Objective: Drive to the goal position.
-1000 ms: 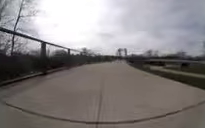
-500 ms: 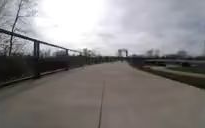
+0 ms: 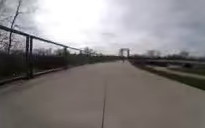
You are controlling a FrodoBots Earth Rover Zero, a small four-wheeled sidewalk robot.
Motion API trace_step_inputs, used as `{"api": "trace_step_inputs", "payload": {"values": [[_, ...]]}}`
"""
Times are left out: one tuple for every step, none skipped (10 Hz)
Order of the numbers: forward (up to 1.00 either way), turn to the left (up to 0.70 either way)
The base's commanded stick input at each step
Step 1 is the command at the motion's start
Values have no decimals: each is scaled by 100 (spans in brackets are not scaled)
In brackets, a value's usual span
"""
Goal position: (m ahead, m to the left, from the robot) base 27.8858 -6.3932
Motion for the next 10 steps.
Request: {"api": "trace_step_inputs", "payload": {"values": [[100, 0], [100, 0], [100, 0], [100, 0], [100, -5], [100, -22], [100, -34], [100, -30], [100, 0], [100, 0]]}}
